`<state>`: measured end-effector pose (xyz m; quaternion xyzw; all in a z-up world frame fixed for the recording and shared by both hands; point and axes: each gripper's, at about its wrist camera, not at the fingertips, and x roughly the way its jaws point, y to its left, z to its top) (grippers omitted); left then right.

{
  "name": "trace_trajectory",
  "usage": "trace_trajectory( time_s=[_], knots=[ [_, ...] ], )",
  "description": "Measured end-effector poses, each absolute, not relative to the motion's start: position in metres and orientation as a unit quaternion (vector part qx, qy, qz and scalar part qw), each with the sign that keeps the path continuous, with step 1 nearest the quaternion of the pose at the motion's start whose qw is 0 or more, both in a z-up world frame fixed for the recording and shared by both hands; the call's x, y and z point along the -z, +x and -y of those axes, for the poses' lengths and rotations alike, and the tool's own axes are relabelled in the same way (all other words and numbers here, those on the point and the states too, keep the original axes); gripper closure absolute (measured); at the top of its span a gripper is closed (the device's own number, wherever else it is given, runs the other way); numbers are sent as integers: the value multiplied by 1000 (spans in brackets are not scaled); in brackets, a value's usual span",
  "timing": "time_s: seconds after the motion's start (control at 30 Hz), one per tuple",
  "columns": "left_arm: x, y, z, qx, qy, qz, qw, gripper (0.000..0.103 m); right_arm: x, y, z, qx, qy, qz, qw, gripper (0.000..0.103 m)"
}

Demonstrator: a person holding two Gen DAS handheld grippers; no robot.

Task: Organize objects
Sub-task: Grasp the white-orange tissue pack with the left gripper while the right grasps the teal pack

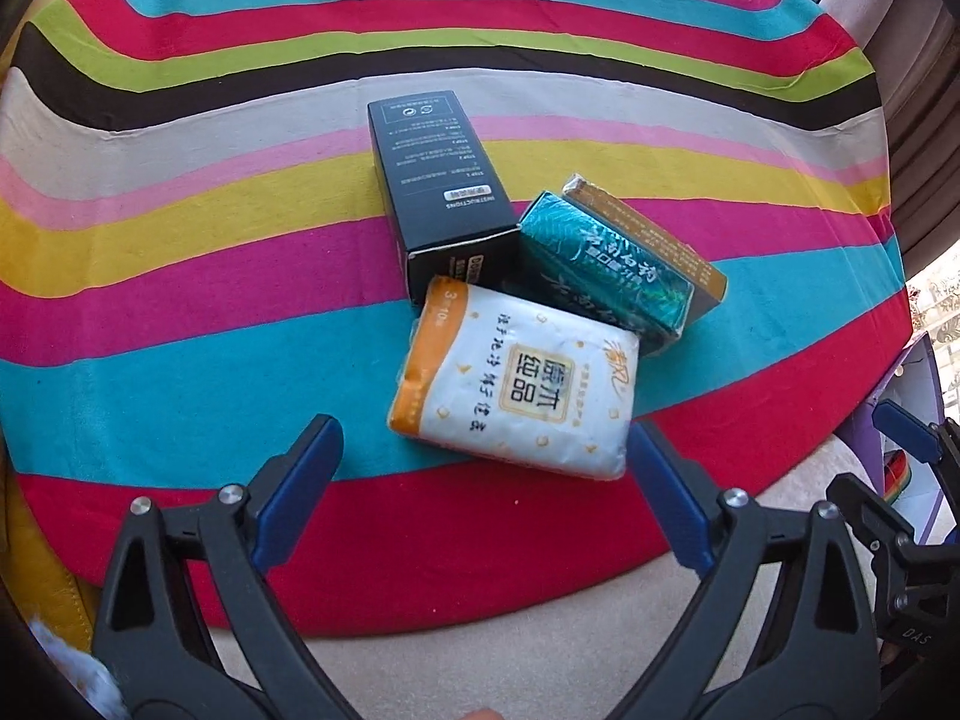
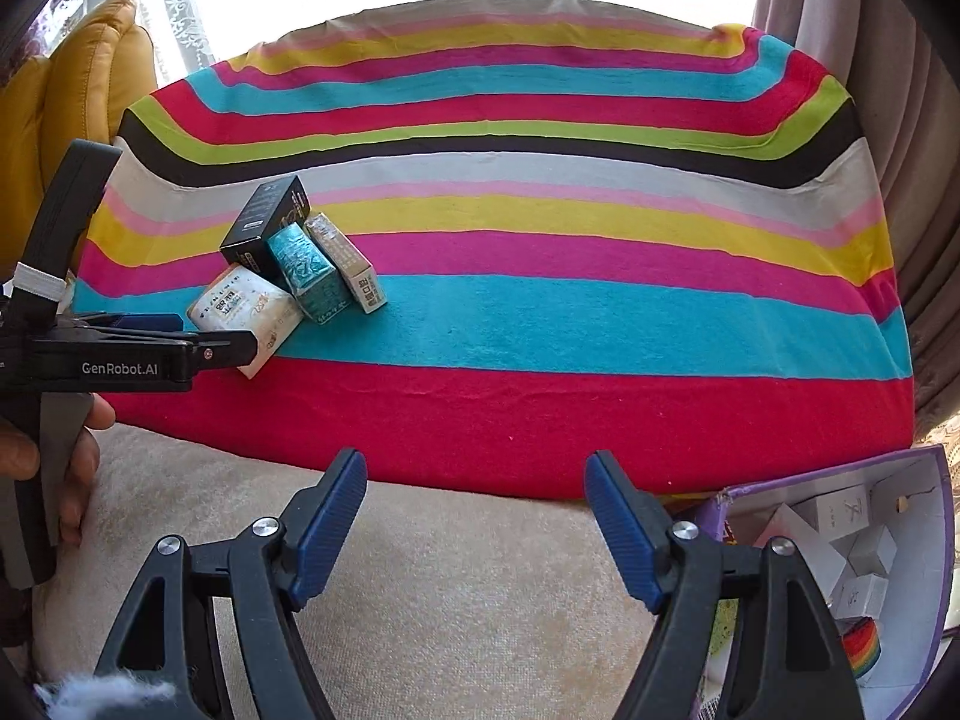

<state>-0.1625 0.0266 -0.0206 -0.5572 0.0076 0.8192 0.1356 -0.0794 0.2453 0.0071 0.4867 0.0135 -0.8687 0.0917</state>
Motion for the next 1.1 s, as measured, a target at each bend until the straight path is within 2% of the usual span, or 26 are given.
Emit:
trace_trajectory(
  time_s=[0.17,0.23,0.27,0.6,0.77,0.87,1.1],
  knots=[
    [23,-165,-28,-824,-549,-9,137,9,-4,-95,-228,865,491,-20,105,27],
    [22,-164,-28,-829,-542,-13,135,22,-2,-103,-221,863,492,-25,110,27],
    [21,-162,-27,-832,-538,-16,133,25,-1,-107,-217,863,492,-27,111,27],
    [15,-130,8,-846,-526,26,90,25,-1,-136,-179,864,483,-53,135,27],
    [12,-103,42,-853,-514,74,50,25,3,-143,-166,848,501,-1,174,28],
    [15,-94,54,-852,-512,96,52,25,6,-147,-156,840,508,9,191,32],
    [15,-93,52,-855,-506,103,55,25,11,-168,-141,834,510,21,209,32]
  ],
)
